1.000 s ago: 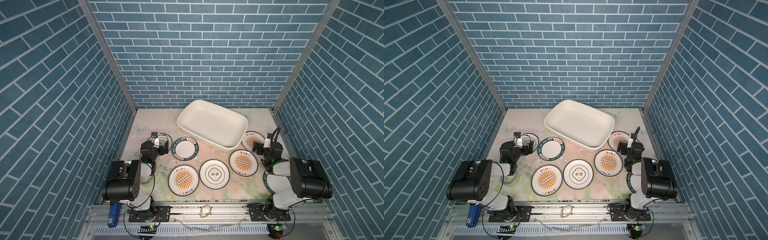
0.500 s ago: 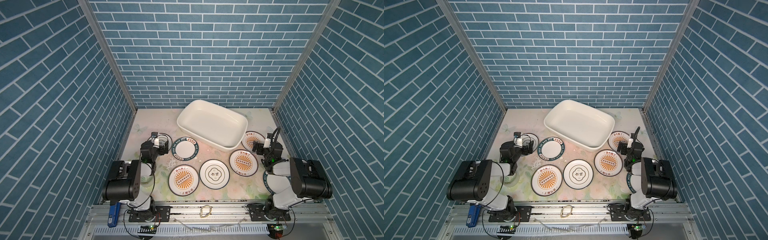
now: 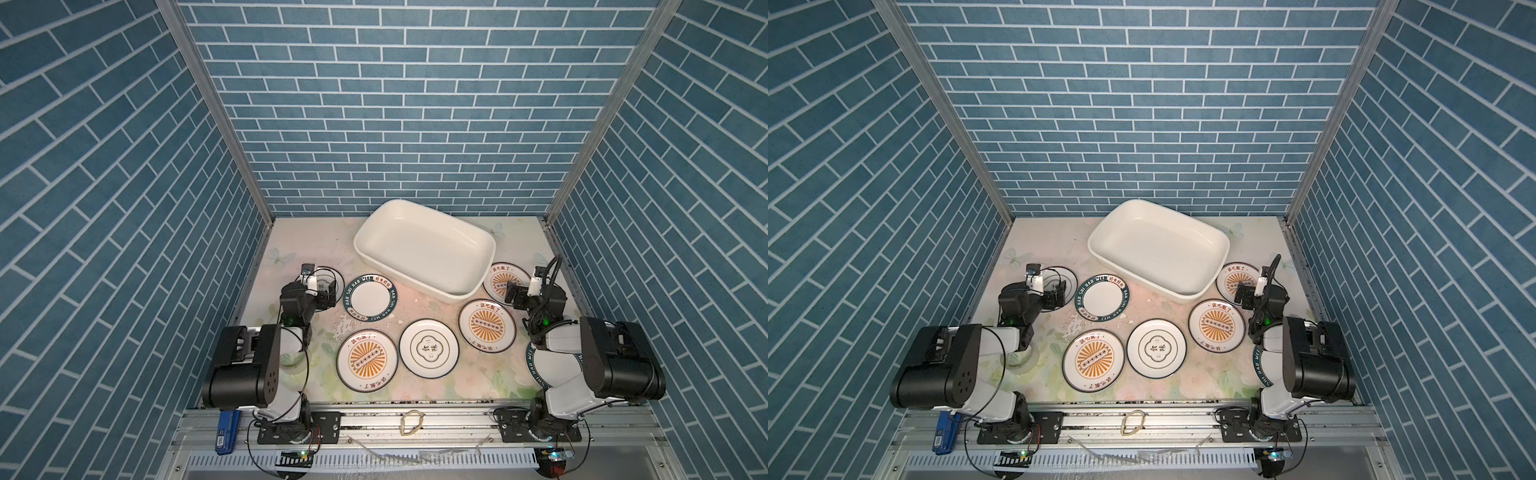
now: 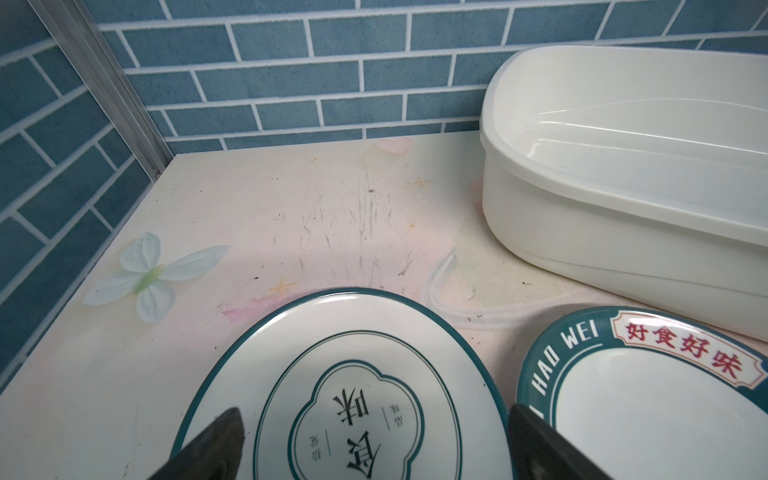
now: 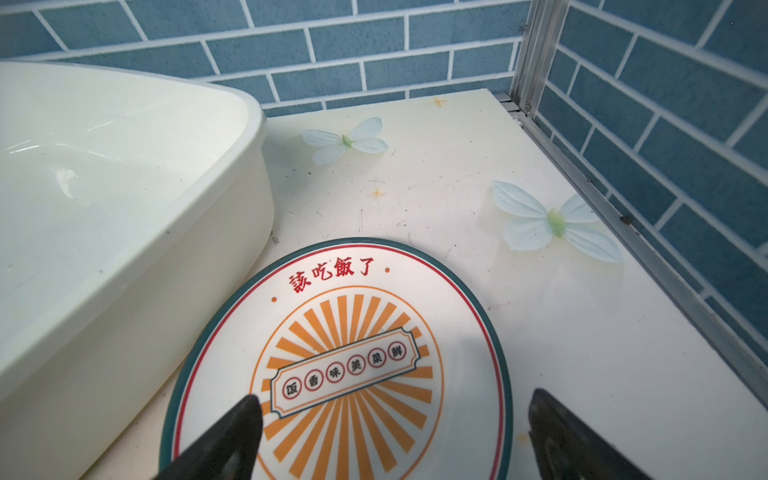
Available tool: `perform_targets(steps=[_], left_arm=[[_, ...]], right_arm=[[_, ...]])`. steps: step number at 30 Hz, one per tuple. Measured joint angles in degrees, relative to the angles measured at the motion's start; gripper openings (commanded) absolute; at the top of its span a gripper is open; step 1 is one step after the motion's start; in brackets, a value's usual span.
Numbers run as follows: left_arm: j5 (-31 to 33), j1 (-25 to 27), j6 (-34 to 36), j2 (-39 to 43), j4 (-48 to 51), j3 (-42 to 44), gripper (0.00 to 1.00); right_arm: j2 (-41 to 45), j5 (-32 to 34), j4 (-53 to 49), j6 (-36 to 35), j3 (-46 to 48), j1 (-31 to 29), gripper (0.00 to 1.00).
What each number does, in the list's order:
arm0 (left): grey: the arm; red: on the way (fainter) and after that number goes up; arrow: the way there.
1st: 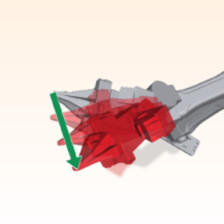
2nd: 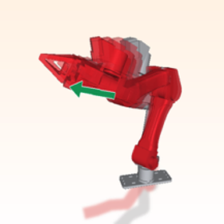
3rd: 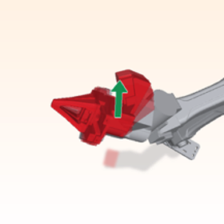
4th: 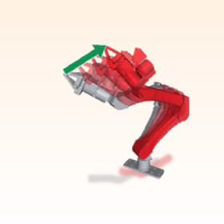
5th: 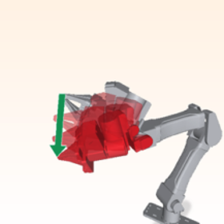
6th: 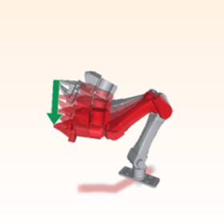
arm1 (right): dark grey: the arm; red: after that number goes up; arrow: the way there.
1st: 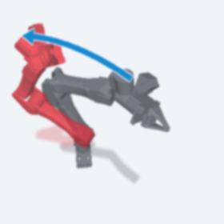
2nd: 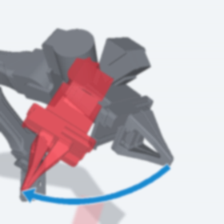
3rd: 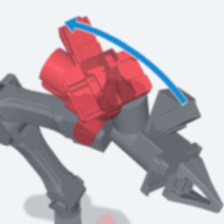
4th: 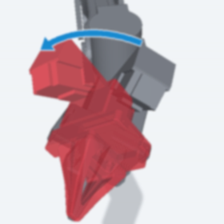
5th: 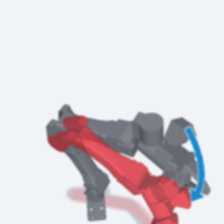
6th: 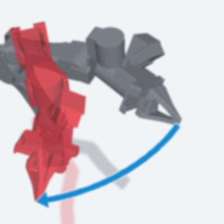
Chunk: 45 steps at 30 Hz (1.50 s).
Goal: Place the plates into the plastic bin on the countertop
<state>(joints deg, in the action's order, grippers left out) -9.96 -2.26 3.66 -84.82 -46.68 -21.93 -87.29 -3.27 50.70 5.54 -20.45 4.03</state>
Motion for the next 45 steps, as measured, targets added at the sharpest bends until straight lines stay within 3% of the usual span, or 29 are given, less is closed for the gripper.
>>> perform_targets(steps=[7,12,17,23,29,34,45], left_arm=[[0.13,0.0,0.07,7.93,9.79,-4.39,1.0],[-0.15,0.0,1.92,11.96,18.49,-8.2,1.0],[-2.1,0.0,5.46,12.85,33.24,-16.06,1.0],[-4.9,0.0,8.72,15.17,50.23,-25.83,1.0],[-6.49,0.0,10.69,16.85,64.28,-33.57,1.0],[-8.35,0.0,12.68,17.42,74.49,-39.21,1.0],[-12.81,0.0,15.19,17.62,87.1,-44.48,1.0]], right_arm=[[7.54,1.03,-4.11,0.0,0.02,-0.02,0.99],[15.04,4.22,-18.6,1.42,-5.31,0.0,0.99],[23.21,7.72,-35.58,11.17,-15.21,0.0,0.99],[32.94,-1.4,-45.44,17.75,-15.52,0.37,0.99],[33.18,-3.5,-55.63,22.95,-14.64,0.37,0.98],[33.33,2.6,-68.61,26.93,-15.3,0.37,0.98],[40.52,25.27,-91.67,36.46,-17.27,1.09,0.98]])
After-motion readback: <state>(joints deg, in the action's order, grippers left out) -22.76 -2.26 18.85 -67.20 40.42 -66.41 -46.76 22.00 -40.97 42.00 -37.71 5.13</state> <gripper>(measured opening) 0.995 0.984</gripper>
